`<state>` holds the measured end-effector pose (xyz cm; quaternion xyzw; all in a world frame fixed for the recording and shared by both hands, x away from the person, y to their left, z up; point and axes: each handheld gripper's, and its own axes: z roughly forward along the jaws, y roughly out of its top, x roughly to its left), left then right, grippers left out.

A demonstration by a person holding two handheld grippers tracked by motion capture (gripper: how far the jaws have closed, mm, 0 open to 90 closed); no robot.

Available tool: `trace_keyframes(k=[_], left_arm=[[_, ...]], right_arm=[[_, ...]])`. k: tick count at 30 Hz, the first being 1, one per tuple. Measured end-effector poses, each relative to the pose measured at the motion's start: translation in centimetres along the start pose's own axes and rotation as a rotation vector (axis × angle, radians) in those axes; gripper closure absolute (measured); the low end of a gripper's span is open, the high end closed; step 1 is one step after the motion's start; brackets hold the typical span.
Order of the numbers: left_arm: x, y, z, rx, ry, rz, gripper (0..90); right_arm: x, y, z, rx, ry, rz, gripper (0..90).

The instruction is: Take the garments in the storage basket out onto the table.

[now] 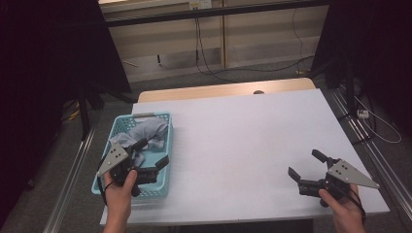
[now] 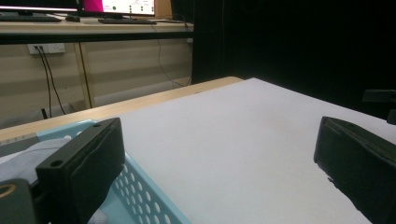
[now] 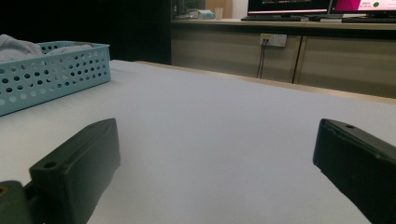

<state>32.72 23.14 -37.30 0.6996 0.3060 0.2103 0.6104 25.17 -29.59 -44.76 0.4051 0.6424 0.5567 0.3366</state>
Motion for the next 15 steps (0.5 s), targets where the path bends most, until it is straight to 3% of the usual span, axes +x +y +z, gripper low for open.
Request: trace_keyframes(k=[15], left_arm=[[2.1,1.1,0.9,0.027,0.026,0.011,2.4]], right_arm=[[0.0,0.0,0.0,-0.004,0.006,0.002,0.4]])
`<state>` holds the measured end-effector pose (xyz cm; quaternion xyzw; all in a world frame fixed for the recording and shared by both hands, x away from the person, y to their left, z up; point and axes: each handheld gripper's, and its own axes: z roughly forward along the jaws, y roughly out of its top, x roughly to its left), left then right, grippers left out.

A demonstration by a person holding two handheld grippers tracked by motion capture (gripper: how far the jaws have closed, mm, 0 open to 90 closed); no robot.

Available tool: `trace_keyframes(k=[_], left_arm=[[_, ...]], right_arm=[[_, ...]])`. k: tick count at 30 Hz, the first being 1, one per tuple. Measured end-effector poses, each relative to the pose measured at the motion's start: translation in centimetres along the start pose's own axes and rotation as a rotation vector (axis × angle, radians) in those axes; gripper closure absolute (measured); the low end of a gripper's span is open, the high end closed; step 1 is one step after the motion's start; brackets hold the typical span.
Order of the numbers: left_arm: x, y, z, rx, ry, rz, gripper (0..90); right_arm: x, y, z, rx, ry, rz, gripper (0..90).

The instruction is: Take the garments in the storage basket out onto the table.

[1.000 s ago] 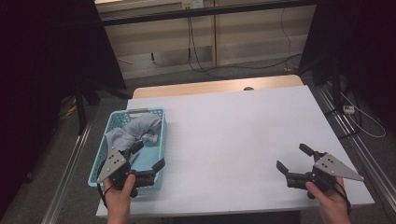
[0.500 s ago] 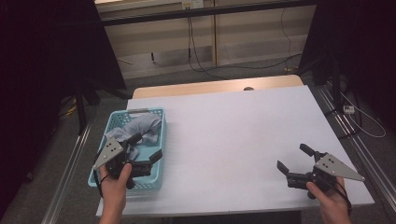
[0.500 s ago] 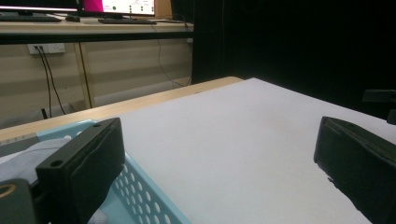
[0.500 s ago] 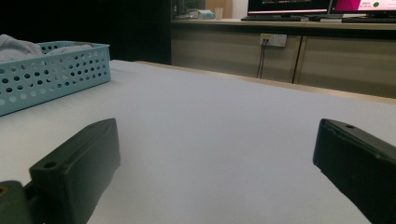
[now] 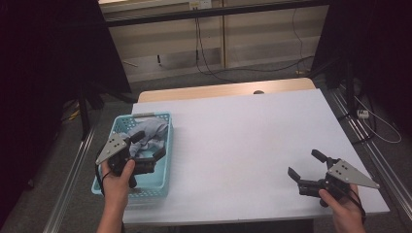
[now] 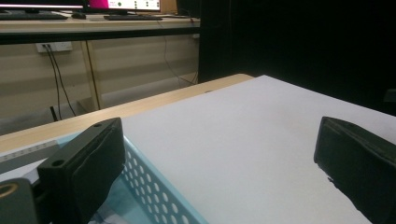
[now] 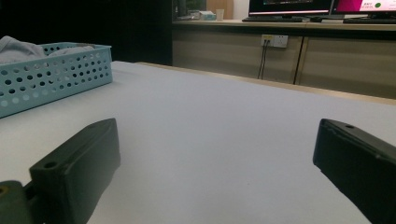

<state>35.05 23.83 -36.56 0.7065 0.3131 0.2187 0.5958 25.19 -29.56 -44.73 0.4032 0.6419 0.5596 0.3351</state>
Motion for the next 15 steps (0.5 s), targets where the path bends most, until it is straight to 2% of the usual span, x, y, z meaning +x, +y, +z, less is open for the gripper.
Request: trace_keyframes(k=[10,14,15], left_arm=[[1.7,0.4,0.6,0.034,0.022,0.015,2.5],[2.7,0.4,1.0,0.057,0.042,0.024,2.4],[3.2,0.4,1.1,0.064,0.056,0.01,2.5]], right_arm=[[0.1,0.0,0.0,-0.002,0.007,-0.002,0.5],[0.1,0.1,0.0,-0.002,0.013,-0.004,0.5],[0.2,0.1,0.0,0.001,0.015,-0.007,0.6]])
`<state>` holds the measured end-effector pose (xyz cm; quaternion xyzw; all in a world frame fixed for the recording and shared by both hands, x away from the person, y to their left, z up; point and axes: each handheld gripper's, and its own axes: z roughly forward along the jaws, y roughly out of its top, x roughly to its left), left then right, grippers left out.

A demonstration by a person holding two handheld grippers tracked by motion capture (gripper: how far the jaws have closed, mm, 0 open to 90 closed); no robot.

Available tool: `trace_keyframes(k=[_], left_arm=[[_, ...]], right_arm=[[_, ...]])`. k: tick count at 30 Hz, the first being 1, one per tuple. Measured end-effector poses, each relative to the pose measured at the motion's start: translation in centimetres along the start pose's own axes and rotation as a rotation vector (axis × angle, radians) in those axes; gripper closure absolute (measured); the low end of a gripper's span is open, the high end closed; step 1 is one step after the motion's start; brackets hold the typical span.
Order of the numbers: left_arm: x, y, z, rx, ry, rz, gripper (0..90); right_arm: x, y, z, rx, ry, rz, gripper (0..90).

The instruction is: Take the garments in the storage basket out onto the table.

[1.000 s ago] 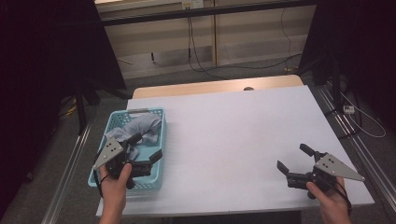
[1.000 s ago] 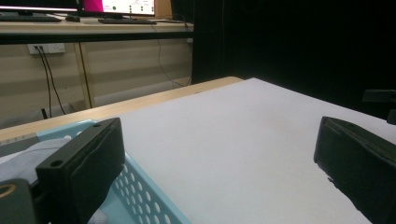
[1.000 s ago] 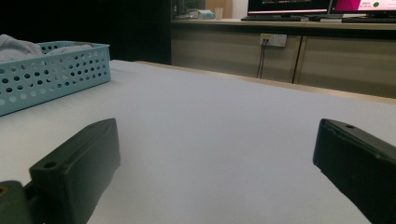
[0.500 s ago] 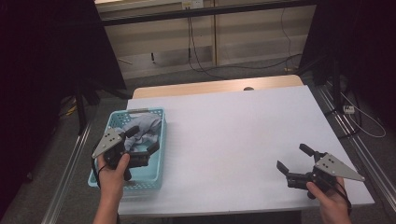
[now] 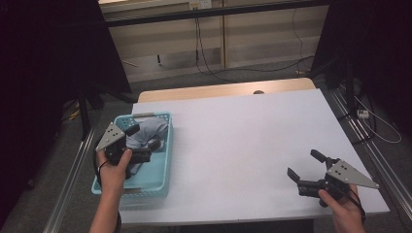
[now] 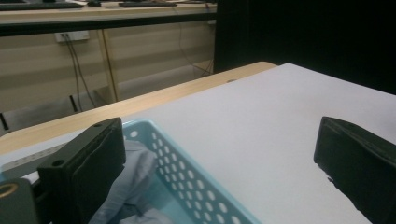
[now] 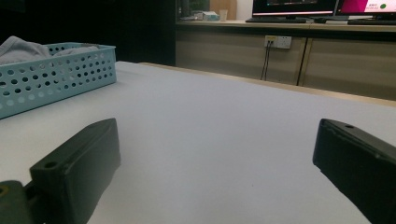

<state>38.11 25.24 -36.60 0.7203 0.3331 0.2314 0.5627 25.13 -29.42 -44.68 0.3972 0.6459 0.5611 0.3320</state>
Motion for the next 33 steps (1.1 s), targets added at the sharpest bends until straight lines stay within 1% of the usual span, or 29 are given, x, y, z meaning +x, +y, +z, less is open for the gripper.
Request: trace_keyframes(k=[5,7,10,11,14,15,16,17,18,19,20,29,33], left_arm=[[1.3,0.1,0.4,0.023,0.025,0.007,2.5],[1.7,0.1,0.6,0.038,0.035,0.001,2.5],[2.4,-0.1,0.9,0.054,0.038,-0.001,2.6],[2.5,-0.2,1.0,0.06,0.046,-0.009,2.5],[3.2,-0.6,1.4,0.082,0.055,-0.017,2.6],[3.4,-0.7,1.5,0.09,0.064,-0.014,2.6],[3.4,-0.7,1.5,0.09,0.064,-0.014,2.7],[3.6,-0.8,1.6,0.09,0.067,-0.021,2.7],[4.0,-1.0,1.7,0.1,0.078,-0.034,2.8],[4.2,-1.1,1.9,0.1,0.083,-0.036,2.7],[4.4,-1.2,1.9,0.106,0.082,-0.043,2.8],[5.6,-1.2,2.5,0.132,0.105,-0.059,3.0],[6.4,-1.2,2.9,0.154,0.121,-0.07,3.2]], right_arm=[[0.1,0.0,0.0,-0.004,0.005,-0.001,0.7],[0.1,0.0,0.0,-0.003,0.004,-0.002,0.7],[0.1,0.0,0.0,-0.004,0.005,-0.001,0.7],[0.1,0.0,0.0,-0.005,0.006,-0.001,0.7],[0.1,0.0,0.0,-0.005,0.007,0.0,0.7],[0.1,0.0,0.0,-0.004,0.008,0.0,0.7],[0.1,0.0,0.1,-0.002,0.008,-0.002,0.7],[0.1,0.0,0.1,-0.002,0.008,-0.002,0.7],[0.2,0.0,0.1,-0.001,0.01,-0.002,0.7],[0.2,0.0,0.1,-0.002,0.01,-0.002,0.7],[0.2,0.0,0.1,-0.001,0.009,-0.003,0.7],[0.2,0.0,0.0,0.0,0.01,-0.002,0.7],[0.2,0.0,0.0,-0.002,0.011,-0.002,0.7]])
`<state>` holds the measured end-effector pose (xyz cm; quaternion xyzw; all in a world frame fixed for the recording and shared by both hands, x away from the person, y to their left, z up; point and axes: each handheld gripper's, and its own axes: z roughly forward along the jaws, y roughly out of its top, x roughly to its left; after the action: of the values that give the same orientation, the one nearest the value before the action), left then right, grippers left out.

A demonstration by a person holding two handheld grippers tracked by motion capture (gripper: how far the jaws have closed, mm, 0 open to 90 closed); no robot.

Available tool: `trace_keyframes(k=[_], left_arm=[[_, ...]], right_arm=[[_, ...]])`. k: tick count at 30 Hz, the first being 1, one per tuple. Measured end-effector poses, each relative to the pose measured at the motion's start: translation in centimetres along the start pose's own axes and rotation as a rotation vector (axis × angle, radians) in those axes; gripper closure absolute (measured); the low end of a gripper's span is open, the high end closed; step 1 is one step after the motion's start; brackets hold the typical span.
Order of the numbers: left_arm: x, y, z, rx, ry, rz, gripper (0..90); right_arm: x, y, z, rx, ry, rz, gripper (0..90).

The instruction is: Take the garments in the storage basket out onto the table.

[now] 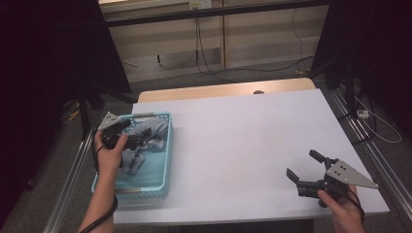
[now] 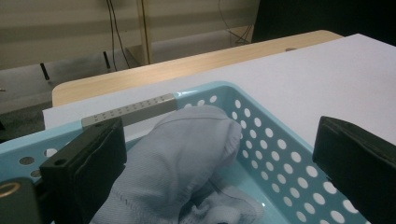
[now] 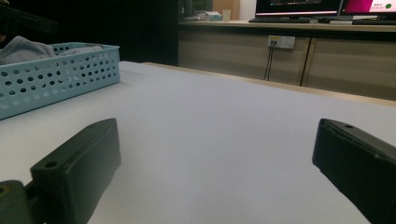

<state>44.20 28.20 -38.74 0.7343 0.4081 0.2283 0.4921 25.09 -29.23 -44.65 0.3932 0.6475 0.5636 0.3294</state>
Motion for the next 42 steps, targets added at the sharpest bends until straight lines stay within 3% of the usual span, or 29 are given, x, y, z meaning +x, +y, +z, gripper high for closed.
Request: trace_keyframes(k=[7,14,21,42], left_arm=[[0.8,-0.2,0.6,0.04,0.02,-0.003,3.3],[1.7,-0.9,0.9,0.063,0.027,-0.052,3.3],[1.7,-0.8,1.4,0.097,0.032,-0.042,3.3],[2.8,-2.1,2.6,0.172,0.082,-0.139,4.9]], right_arm=[[0.0,0.0,-0.1,0.0,0.0,0.001,0.8],[0.1,0.0,0.0,0.0,0.005,0.001,0.8],[0.2,0.0,0.1,0.006,0.007,-0.001,0.8],[0.3,0.0,0.0,0.002,0.024,0.002,0.9]])
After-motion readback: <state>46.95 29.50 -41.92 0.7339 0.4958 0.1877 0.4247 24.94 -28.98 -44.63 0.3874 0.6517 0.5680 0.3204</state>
